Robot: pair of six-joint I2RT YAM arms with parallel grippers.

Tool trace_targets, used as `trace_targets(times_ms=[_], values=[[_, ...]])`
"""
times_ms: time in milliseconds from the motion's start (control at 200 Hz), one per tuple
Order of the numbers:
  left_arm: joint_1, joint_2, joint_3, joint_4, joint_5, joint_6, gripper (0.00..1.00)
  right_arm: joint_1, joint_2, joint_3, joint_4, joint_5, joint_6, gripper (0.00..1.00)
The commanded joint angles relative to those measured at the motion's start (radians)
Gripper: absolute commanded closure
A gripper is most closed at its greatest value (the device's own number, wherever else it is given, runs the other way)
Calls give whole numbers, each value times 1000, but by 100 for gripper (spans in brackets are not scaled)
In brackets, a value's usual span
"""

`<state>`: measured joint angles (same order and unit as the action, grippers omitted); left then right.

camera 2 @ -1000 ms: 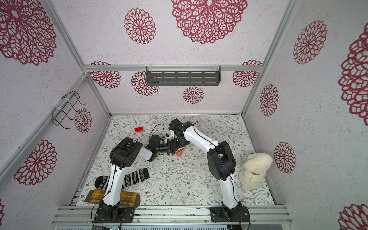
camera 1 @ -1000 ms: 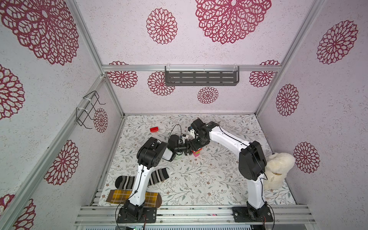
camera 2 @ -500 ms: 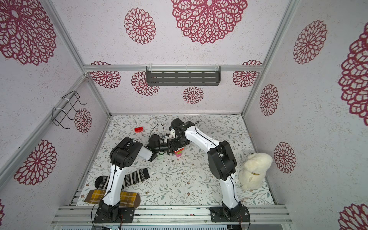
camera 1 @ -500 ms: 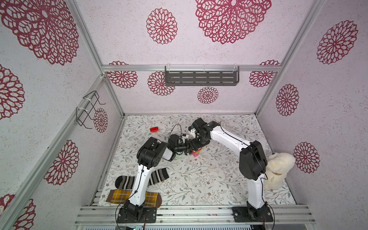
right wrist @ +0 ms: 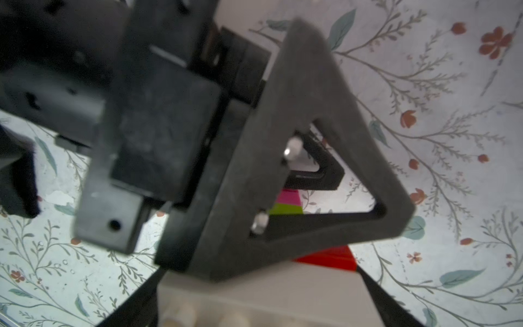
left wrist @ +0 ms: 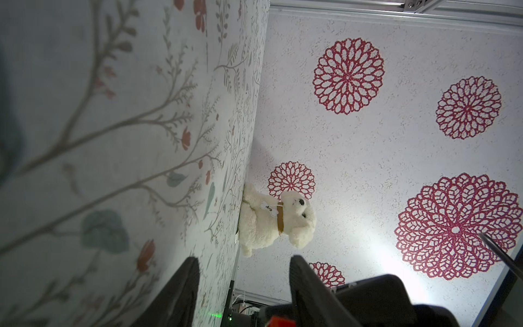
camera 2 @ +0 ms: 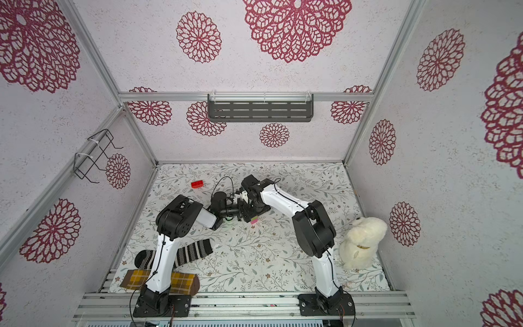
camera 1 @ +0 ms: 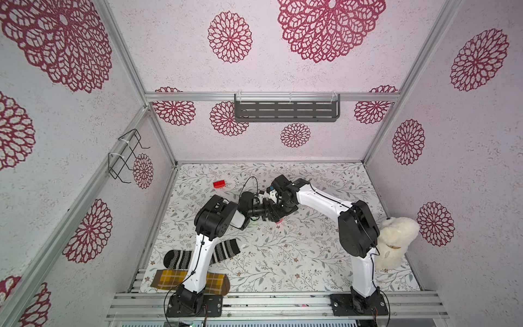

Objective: Assemble an ice cream with lego
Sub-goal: Assemble the lego brick with the lego brick.

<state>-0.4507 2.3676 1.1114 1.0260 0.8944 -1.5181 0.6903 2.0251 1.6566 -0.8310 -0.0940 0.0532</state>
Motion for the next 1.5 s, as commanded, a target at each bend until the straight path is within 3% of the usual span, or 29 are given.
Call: trace_targets(times_ms=[0,350,460,600,926,1176,1311,1426,1496], values=[[7,-20,-18,-19,2,31,42,0,-29,11,13,-3,14,15],[29,-62,-30,-89,-14,82,30,-13,-52,3,76,-40,31,1],[42,-80,-39,-111,-27,103,21,-27,-75,-37,119,-56,43,1],[64,-125,-56,-213,-69,173,17,-51,-127,-102,189,-95,59,1],[87,-307,-81,-542,-230,377,15,-93,-266,-242,367,-281,76,1],[67,-547,-68,-920,-501,586,15,-168,-375,-387,532,-488,148,1],[-21,-681,7,-1206,-756,756,23,-253,-497,-543,724,-569,275,1],[-123,-722,102,-1378,-905,862,49,-325,-573,-686,913,-610,402,4],[-177,-724,153,-1457,-964,907,59,-339,-593,-738,953,-605,419,9]])
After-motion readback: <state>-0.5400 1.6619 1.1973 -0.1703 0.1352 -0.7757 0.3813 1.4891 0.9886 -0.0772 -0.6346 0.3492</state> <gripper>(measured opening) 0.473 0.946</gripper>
